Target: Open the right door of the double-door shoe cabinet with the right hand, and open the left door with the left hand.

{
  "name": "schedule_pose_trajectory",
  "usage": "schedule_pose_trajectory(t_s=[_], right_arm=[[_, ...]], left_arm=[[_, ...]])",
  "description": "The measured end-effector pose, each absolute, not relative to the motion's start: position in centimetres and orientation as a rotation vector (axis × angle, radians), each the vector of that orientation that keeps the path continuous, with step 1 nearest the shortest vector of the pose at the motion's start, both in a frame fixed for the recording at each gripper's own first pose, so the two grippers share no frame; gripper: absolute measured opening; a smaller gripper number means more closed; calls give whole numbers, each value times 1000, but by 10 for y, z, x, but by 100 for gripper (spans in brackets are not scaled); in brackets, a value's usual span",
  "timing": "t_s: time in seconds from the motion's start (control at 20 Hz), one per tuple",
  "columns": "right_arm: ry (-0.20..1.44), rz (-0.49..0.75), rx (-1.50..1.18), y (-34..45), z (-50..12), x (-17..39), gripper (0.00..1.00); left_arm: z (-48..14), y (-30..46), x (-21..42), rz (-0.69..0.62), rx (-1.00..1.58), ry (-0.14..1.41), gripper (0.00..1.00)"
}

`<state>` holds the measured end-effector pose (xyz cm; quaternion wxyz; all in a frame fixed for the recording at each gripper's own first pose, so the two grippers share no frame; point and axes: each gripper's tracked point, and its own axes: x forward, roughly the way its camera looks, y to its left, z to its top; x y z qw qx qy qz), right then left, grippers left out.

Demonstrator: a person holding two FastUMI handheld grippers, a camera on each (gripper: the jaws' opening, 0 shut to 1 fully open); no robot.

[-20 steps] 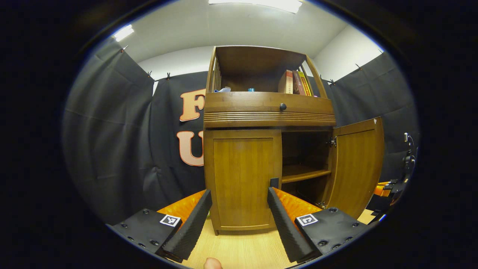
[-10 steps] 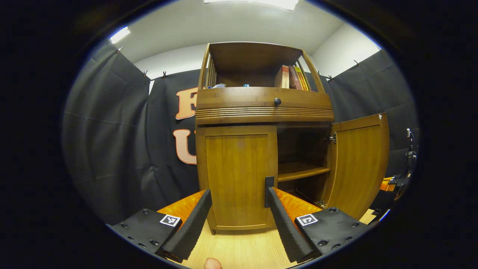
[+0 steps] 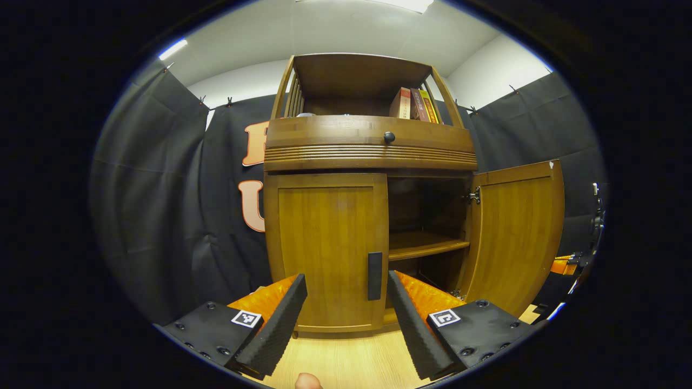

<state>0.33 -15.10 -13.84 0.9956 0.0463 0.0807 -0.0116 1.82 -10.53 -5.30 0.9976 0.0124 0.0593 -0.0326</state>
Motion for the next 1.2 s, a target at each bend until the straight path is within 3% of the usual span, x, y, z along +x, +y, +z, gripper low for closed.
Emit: schedule_pose_trajectory(t_s=[0.15, 0.2, 0.25, 0.3, 0.35, 0.4, 0.45, 0.5, 0.6, 0.65, 0.7, 0.75, 0.8, 0.85, 0.9, 1.05, 1.1, 1.15, 1.2], right_arm=[[142, -57, 67, -157, -130, -4, 7], [137, -62, 66, -157, -125, -8, 22], [132, -69, 65, -157, -121, -11, 0], [127, -71, 64, -157, -117, -13, 22], [119, -74, 61, -155, -113, -16, 26], [112, -79, 52, -154, -110, -19, 9], [106, -83, 48, -155, -106, -21, 25], [100, -83, 52, -154, -103, -22, 15], [94, -79, 72, -152, -97, -25, 35], [93, -81, 73, -151, -97, -25, 31], [93, -84, 66, -153, -96, -25, 57], [94, -87, 54, -153, -97, -25, 64], [95, -91, 43, -153, -96, -23, 46], [95, -94, 37, -154, -95, -23, 53], [95, -95, 37, -153, -93, -22, 79], [85, -116, 37, -156, -88, -20, 76], [81, -122, 33, -157, -88, -20, 89], [78, -125, 33, -158, -86, -20, 81], [78, -130, 33, -159, -87, -19, 93]], left_arm=[[-61, -114, 27, -74, 27, 121, 98], [-65, -118, 32, -78, 28, 122, 95], [-68, -121, 36, -81, 28, 123, 95], [-71, -125, 41, -88, 29, 122, 95], [-77, -130, 48, -92, 29, 125, 95], [-82, -133, 54, -95, 27, 134, 96], [-88, -136, 59, -98, 26, 141, 96], [-92, -139, 65, -100, 25, 148, 96], [-102, -145, 80, -98, 28, 157, 96], [-107, -147, 86, -94, 31, 161, 96], [-111, -150, 93, -93, 31, 163, 97], [-118, -153, 99, -96, 31, 168, 98], [-121, -156, 106, -106, 34, 171, 96], [-124, -158, 111, -114, 36, 168, 96], [-127, -160, 119, -117, 32, 168, 96], [-143, -165, 140, -131, -14, 181, 96], [-148, -165, 147, -131, -23, 186, 96], [-153, -166, 154, -135, -25, 190, 96], [-156, -168, 160, -147, -30, 189, 96]])
